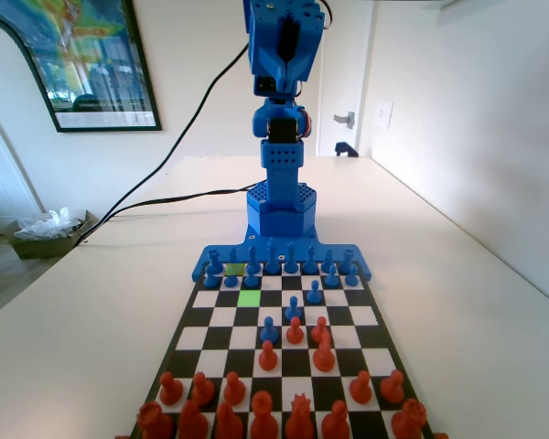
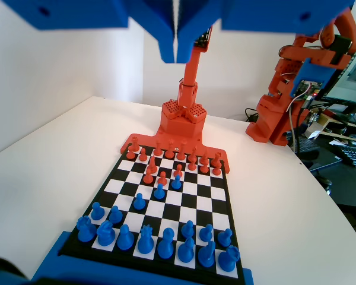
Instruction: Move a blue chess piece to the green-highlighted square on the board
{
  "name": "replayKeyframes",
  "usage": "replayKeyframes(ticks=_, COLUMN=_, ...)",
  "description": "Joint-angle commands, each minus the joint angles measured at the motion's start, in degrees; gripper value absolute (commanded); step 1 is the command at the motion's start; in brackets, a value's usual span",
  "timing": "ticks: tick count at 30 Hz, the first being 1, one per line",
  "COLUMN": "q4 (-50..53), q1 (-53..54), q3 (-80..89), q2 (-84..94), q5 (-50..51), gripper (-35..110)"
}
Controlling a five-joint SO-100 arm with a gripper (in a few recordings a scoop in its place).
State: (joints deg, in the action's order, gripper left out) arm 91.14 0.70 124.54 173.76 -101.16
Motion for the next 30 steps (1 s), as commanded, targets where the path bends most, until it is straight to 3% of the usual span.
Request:
replayKeyframes(ticks=1, q4=-0.97, q1=0.53, q3=0.09, q2=1.23, q5=-0.09, gripper=3)
replayKeyframes(ticks=30, q4=-0.97, q1=0.53, q3=0.09, q2=1.23, q5=0.0, gripper=6)
